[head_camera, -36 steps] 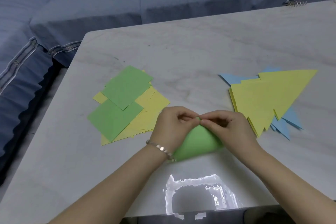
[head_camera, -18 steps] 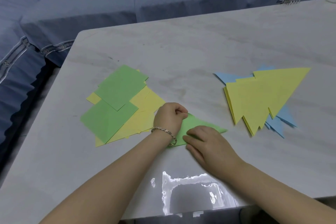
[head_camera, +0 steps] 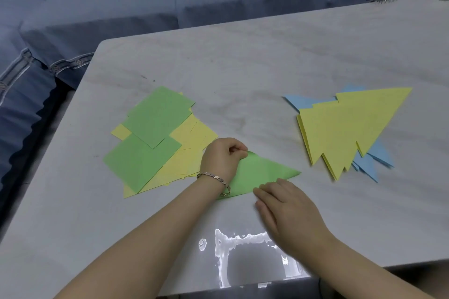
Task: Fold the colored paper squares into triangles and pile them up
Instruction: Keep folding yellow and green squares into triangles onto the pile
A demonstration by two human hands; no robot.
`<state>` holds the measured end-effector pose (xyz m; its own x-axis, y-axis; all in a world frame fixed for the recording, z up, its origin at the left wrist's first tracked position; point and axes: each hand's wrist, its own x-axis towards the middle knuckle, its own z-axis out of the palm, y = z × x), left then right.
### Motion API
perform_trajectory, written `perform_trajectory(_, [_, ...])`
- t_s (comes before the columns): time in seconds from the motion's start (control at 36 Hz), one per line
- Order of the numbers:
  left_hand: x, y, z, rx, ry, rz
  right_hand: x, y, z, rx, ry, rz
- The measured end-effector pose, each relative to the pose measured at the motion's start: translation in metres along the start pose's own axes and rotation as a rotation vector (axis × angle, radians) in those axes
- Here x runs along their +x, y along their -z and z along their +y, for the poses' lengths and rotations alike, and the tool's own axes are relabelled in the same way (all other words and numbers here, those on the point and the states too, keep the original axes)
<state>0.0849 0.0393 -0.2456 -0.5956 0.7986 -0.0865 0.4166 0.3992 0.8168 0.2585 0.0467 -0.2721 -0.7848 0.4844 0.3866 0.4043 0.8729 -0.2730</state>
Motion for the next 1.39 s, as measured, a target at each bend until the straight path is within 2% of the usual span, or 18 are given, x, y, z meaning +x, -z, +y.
perform_trajectory(0.19, [-0.001, 0.001, -0.002, -0.010, -0.010, 0.001, -0.005, 0.017, 0.035, -0.087, -0.184, -0.007])
perform_trajectory(0.31, [0.000, 0.002, -0.002, -0.042, 0.013, 0.006, -0.010, 0.027, 0.049, -0.106, -0.178, -0.026])
perform_trajectory(0.44, [0.001, 0.002, -0.003, -0.067, 0.046, 0.000, -0.003, 0.023, 0.030, -0.186, -0.233, -0.025])
perform_trajectory(0.5, [0.002, 0.003, -0.003, -0.076, 0.052, -0.008, -0.001, 0.015, 0.019, -0.149, -0.201, -0.025])
perform_trajectory(0.69, [0.009, 0.007, -0.003, -0.106, 0.097, -0.085, 0.008, -0.014, -0.014, -0.018, 0.080, -0.113])
perform_trajectory(0.81, [0.010, 0.010, -0.001, -0.132, 0.111, -0.119, 0.012, -0.021, -0.023, 0.025, 0.168, -0.092])
perform_trajectory(1.14, [0.008, 0.008, -0.002, -0.151, 0.099, -0.115, 0.013, -0.020, -0.034, 0.152, 0.167, -0.161])
perform_trajectory(1.22, [0.005, 0.008, -0.001, -0.171, 0.123, -0.071, 0.005, -0.011, -0.030, 0.255, 0.032, -0.076])
perform_trajectory(1.31, [-0.001, 0.012, 0.001, -0.334, 0.185, 0.056, 0.001, 0.009, -0.023, 0.388, -0.374, 0.105])
perform_trajectory(1.39, [-0.013, 0.017, 0.013, -0.543, 0.220, 0.169, 0.010, 0.028, -0.016, 0.722, -0.775, 0.083])
